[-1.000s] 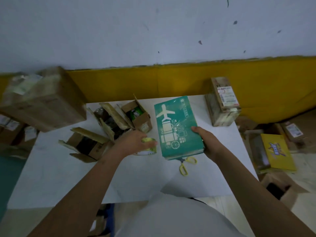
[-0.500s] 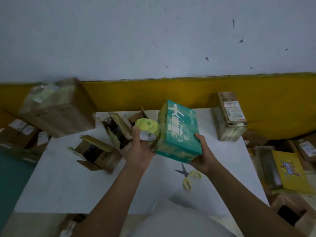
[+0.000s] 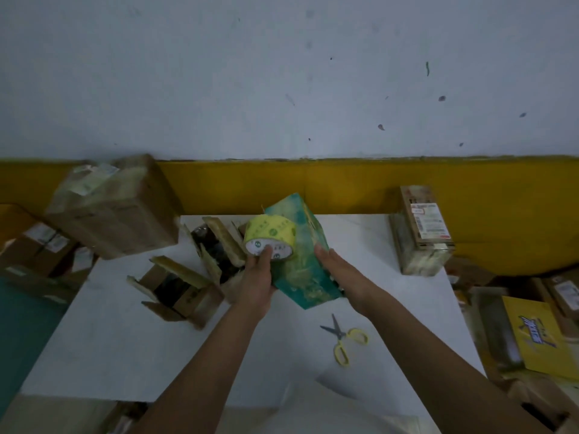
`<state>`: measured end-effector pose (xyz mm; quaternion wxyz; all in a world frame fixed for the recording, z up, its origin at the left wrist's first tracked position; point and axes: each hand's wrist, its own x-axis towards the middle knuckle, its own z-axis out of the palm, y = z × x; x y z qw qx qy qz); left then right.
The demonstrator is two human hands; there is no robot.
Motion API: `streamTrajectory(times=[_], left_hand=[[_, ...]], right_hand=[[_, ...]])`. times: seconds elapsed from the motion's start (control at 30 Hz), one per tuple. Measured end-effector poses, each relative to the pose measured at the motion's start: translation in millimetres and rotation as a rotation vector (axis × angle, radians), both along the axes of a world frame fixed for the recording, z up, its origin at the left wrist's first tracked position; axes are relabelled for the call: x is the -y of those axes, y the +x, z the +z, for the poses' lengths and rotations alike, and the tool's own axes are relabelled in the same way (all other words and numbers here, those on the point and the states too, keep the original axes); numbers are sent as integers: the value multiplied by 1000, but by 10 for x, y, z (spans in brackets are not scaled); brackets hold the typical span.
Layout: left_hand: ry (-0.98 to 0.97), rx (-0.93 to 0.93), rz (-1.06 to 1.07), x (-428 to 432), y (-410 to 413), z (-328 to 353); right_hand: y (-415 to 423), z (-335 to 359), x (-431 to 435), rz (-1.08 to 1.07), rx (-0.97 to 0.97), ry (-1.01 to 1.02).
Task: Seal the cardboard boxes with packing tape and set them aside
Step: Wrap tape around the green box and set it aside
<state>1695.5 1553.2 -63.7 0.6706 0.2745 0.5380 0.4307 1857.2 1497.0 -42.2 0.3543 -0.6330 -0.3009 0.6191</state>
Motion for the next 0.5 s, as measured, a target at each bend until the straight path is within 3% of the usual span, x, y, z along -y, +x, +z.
streamTrajectory(times=[0.13,0.27,0.37,0.5], left_hand=[[155,-392,-148,4,10,64],[270,-457,-169,23,95,232],[472,-631,-181,-47,-29,394],[664,-839,-97,-230,-527,442]], right_hand=[[-2,-2,-120,-43,-72,-200],[11,-72,-132,-89,-99,-194],[84,-42,-81,-131,-103,-161],[453,23,30,-219,-244,-101]])
